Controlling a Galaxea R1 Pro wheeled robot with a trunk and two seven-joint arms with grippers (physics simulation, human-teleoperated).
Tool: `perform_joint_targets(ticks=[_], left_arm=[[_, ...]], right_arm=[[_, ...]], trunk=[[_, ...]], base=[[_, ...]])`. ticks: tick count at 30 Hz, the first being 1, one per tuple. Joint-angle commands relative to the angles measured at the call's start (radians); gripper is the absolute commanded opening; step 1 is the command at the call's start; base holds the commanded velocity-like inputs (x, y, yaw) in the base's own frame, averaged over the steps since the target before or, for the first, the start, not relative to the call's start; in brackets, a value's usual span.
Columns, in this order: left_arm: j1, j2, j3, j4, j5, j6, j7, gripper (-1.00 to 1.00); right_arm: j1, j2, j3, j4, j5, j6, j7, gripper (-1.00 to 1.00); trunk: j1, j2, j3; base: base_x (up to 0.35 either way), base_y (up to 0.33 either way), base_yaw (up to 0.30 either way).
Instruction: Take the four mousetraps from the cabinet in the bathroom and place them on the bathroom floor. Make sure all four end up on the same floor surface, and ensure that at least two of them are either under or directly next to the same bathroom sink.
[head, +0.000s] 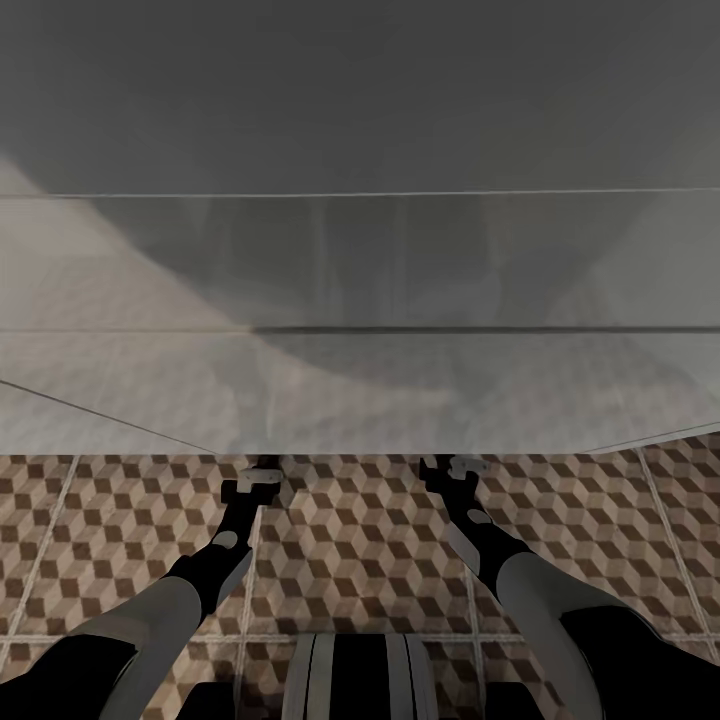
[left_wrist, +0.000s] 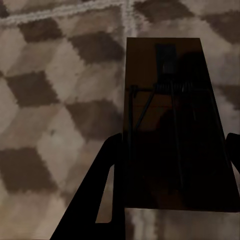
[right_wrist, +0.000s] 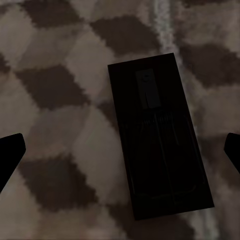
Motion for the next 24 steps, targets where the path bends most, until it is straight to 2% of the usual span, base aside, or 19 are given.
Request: perform_joint_targets(ticks=[1,4,12,24], left_arm=[[-0.001,0.0,-0.007,0.001,-0.006,-0.001,0.011,-1.0],[-0.001,0.0,-0.007,0.004,-0.005,0.002,0.01,-1.0],[-0.001,0.0,-0.007,0.011,-0.006,0.068,0.009,-1.0],[-0.001,0.0,-0.007,0.012,-0.006,0.079,0.009,-1.0]], right_arm=[[-0.001,0.0,0.009,0.001,-0.009,-0.003,-0.005,1.0],[-0.001,-0.001,0.009,0.001,-0.009,-0.003,-0.005,1.0],[-0.001,-0.001,0.009,0.001,-0.008,-0.003,-0.005,1.0],[-0.001,-0.001,0.009,0.001,-0.007,-0.004,-0.005,1.0]], trunk=[[0.0,0.0,0.0],[0.0,0.0,0.0],[0.0,0.0,0.0],[0.0,0.0,0.0]], base=[[0.0,0.0,0.0],[0.0,0.0,0.0],[0.0,0.0,0.0],[0.0,0.0,0.0]])
